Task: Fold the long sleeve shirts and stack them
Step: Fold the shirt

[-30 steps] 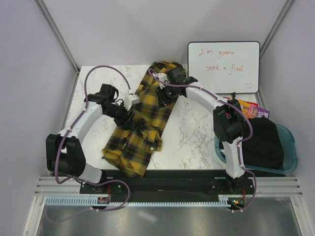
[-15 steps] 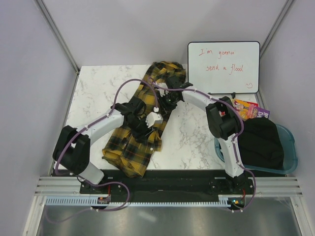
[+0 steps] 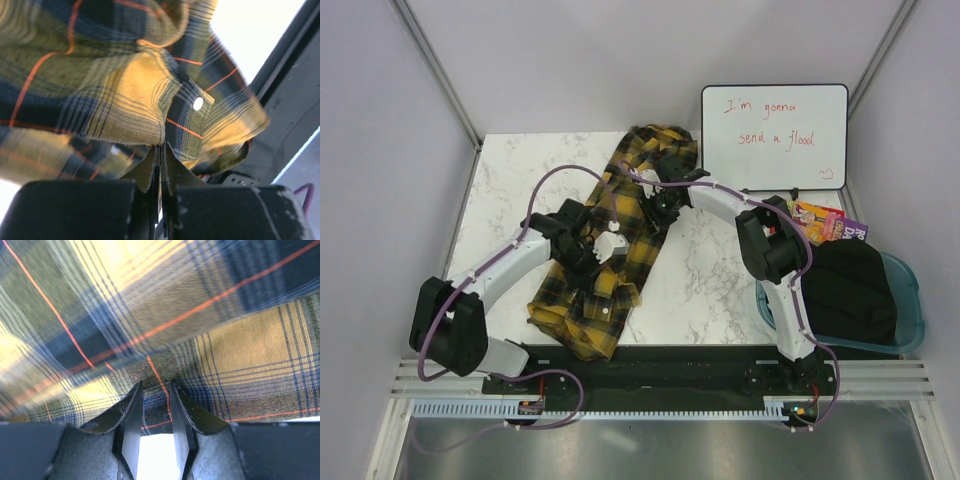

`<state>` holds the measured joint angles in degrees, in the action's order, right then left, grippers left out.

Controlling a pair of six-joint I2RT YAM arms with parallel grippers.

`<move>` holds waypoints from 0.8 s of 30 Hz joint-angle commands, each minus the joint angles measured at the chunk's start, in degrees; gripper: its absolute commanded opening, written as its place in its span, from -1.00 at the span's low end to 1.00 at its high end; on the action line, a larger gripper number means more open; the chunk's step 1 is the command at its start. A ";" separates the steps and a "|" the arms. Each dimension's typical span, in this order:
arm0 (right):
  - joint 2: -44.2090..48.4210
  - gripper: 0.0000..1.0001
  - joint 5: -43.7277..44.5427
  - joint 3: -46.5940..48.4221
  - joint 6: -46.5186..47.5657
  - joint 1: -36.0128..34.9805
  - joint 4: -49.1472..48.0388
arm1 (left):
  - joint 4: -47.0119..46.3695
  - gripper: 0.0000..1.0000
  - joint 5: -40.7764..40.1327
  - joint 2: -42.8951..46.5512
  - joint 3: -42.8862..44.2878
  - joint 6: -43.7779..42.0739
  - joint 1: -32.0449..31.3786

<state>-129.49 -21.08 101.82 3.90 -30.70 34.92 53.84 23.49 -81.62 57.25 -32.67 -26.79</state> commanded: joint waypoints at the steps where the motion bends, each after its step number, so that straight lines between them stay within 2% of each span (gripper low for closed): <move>1: -1.11 -0.27 1.48 1.45 1.55 0.02 -0.20 | 4.77 -0.85 -2.83 -0.63 -0.74 -3.11 5.50; 2: -1.20 -0.27 1.39 1.54 1.55 -0.06 -0.20 | 4.87 -0.66 -2.66 -3.16 -0.22 -2.76 6.21; 3: -1.20 -0.27 1.48 1.80 1.63 -0.06 -0.20 | 5.04 -0.36 -2.22 -4.49 1.18 -2.67 6.92; 6: -1.11 -0.27 1.39 2.42 1.90 -0.15 0.24 | 5.65 -0.03 -1.26 -8.80 6.17 -2.84 10.16; 9: 0.28 -0.27 -0.18 1.98 2.16 -0.24 1.12 | 7.59 0.04 9.08 -6.46 9.18 -8.09 13.86; 13: 3.71 -0.29 -6.77 0.40 0.76 -0.24 0.95 | 6.10 0.04 12.72 -0.65 6.30 -13.47 13.87; 17: 7.32 -0.28 -6.00 -0.22 -1.87 -0.24 -1.95 | 0.57 0.03 11.32 2.26 3.66 -15.93 13.69; 22: 5.13 -0.28 7.34 2.68 -3.20 -0.24 -3.46 | -10.65 -0.02 -0.09 -2.03 -0.29 -18.05 10.26; 23: 4.43 -0.28 8.94 3.12 -2.33 -0.24 -3.36 | -12.00 -0.06 -2.02 -5.61 -0.82 -17.79 10.18; 24: 3.12 -0.28 10.26 3.73 -2.06 -0.24 -3.28 | -12.27 -0.21 -4.13 -7.39 -1.09 -17.70 10.26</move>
<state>-125.45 -19.14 102.63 2.15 -30.98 33.26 50.04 27.90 -82.19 58.59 -46.94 -15.81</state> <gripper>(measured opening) 0.360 0.480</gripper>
